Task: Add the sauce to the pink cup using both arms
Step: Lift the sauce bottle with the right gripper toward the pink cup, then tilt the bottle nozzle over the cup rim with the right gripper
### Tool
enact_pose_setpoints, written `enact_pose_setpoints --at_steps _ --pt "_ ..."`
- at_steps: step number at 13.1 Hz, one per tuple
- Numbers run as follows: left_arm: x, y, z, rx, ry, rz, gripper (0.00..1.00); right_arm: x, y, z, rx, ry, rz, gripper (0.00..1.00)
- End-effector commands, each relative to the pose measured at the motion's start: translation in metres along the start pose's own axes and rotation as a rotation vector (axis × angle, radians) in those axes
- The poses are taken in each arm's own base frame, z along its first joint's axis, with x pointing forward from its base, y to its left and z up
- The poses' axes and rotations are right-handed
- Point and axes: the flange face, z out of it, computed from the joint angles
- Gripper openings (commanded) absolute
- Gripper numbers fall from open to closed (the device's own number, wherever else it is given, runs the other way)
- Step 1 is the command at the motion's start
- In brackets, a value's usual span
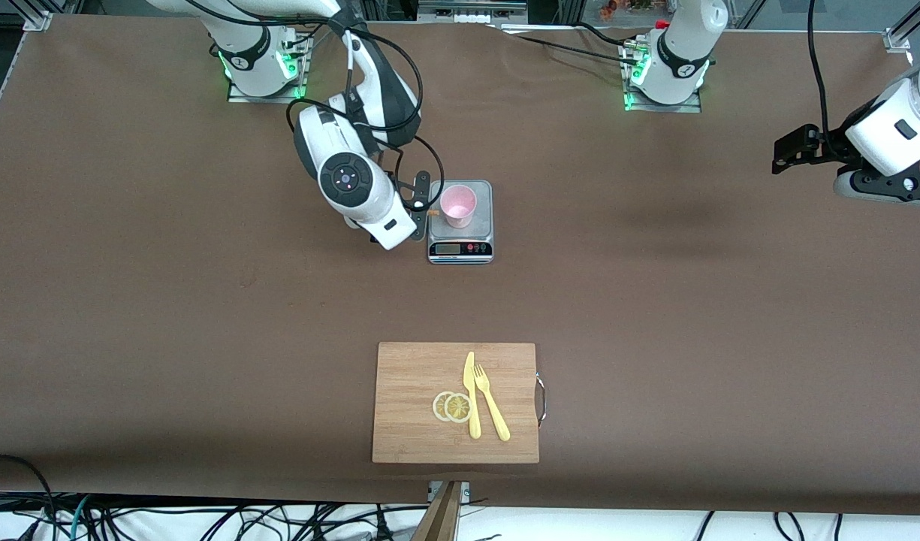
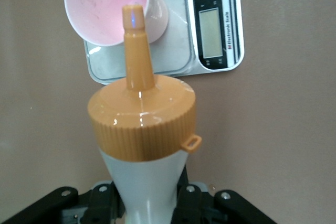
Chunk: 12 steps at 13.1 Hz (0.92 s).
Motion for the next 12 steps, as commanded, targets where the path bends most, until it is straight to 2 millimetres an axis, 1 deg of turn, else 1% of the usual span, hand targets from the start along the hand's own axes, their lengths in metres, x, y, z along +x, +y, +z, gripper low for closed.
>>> enact_pose_setpoints --at_steps 1,4,6,8,11,12 --pt "-0.001 0.0 -0.002 -0.005 -0.004 0.012 1.0 0.005 -0.014 0.002 -0.012 -0.05 0.016 0.36" --pt "-0.001 0.0 -0.003 -0.004 -0.002 0.012 1.0 0.007 -0.018 0.004 -0.012 -0.067 0.021 0.37" --pt "-0.001 -0.001 -0.003 -0.005 -0.002 0.011 1.0 0.013 -0.023 0.007 -0.016 -0.08 0.015 0.37" --pt "-0.001 -0.001 -0.003 -0.005 -0.002 0.012 1.0 0.016 -0.025 0.012 -0.017 -0.094 0.016 0.38" --pt "-0.001 0.0 -0.002 -0.005 -0.004 0.012 1.0 0.016 -0.025 0.017 -0.019 -0.117 0.012 0.39" --pt "-0.001 -0.001 -0.003 -0.005 -0.002 0.011 1.0 0.019 -0.027 0.019 -0.022 -0.126 0.003 0.39"
